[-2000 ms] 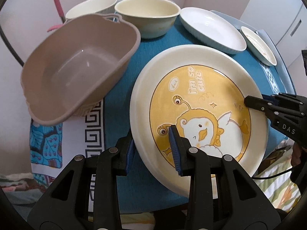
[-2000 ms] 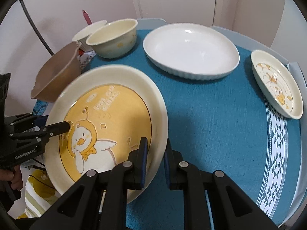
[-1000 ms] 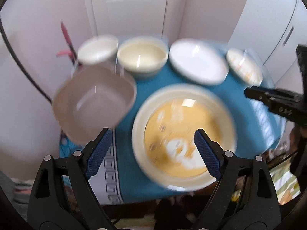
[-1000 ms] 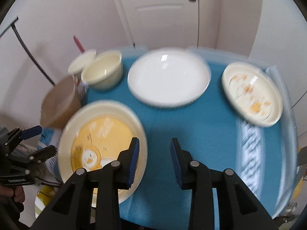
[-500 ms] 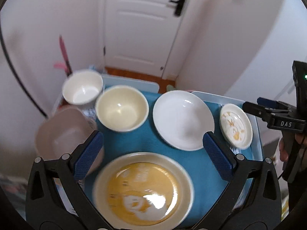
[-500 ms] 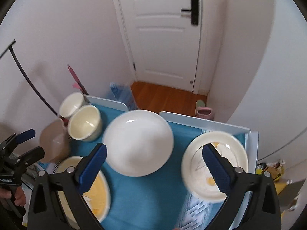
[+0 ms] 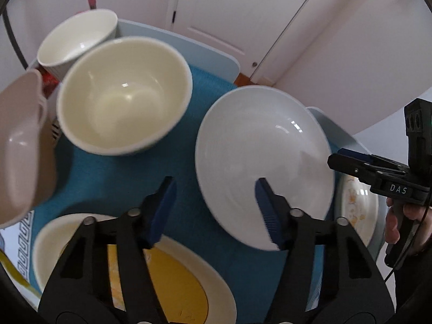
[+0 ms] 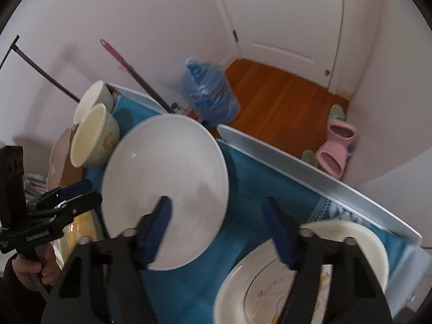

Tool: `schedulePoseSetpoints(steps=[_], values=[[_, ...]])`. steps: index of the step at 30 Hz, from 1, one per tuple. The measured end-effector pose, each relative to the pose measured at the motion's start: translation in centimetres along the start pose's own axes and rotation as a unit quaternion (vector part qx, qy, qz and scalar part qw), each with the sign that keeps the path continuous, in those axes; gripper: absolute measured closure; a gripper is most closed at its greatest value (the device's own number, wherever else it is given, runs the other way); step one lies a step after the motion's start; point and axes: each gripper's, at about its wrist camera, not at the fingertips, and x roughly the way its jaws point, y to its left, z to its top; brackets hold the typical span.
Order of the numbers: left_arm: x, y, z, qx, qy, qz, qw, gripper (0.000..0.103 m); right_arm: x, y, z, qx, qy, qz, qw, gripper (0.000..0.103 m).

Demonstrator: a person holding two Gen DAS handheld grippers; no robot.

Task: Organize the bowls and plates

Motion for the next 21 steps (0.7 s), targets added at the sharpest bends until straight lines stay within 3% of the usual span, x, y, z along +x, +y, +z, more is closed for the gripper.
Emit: schedulePoseSetpoints(steps=[6, 8, 11, 14, 21], values=[[1.8, 0.1, -0.2, -0.005, 0.008, 0.006, 0.9999, 0.058, 1.8, -0.4, -0.3, -0.021, 0.006, 0.019, 1.000, 0.068], [2.2, 0.0, -0.3, -0.001, 0.009, 0.011, 0.9999, 0.063, 2.3, -0.3, -0.3, -0.027, 0.004, 0.019, 0.999, 0.070], [2.4, -0.3, -0.1, 0.003, 0.005, 0.010, 0.9999, 0.074, 2.7, -0.3, -0.3, -0.031, 0.003, 0.021, 0.999, 0.080], [2.5, -0.4, 0.0, 0.005, 0.006, 0.015, 0.9999, 0.079, 3.2, -0.1, -0.1, -0.036, 0.005, 0.021, 0.999, 0.087], [2.4, -1.7, -0.1, 0.025, 0.005, 0.033, 0.9992, 0.079, 3.2, 0.1, -0.3, -0.035, -0.006, 0.010, 0.999, 0.088]])
